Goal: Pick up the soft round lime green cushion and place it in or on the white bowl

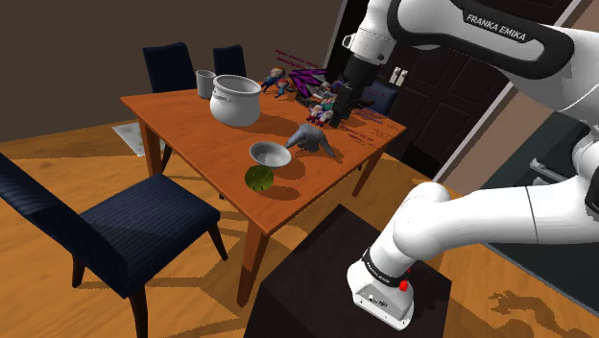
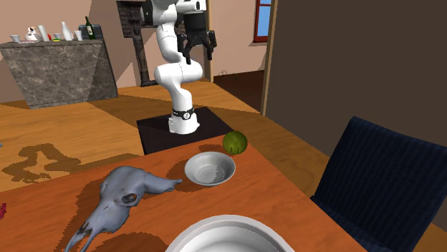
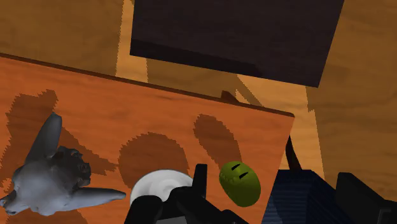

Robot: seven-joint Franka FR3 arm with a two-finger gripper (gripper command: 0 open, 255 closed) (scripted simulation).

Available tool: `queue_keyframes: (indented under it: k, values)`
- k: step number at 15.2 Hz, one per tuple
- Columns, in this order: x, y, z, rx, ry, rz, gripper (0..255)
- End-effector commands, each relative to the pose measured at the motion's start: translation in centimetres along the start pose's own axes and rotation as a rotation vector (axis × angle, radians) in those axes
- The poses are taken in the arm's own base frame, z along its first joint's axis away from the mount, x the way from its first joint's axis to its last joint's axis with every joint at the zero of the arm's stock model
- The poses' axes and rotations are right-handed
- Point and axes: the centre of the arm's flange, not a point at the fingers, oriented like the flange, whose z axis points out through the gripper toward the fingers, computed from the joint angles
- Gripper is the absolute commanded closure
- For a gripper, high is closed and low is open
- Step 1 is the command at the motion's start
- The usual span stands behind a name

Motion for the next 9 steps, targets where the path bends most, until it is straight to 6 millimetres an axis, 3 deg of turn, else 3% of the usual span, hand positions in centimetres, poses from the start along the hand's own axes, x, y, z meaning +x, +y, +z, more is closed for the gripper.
queue_keyframes:
  k: [1, 9]
  values:
    - [0.0, 0.0, 0.0, 0.000, 0.000, 0.000, 0]
    - [5.3, 0.5, 8.8, 0.005, 0.033, -0.227, 0]
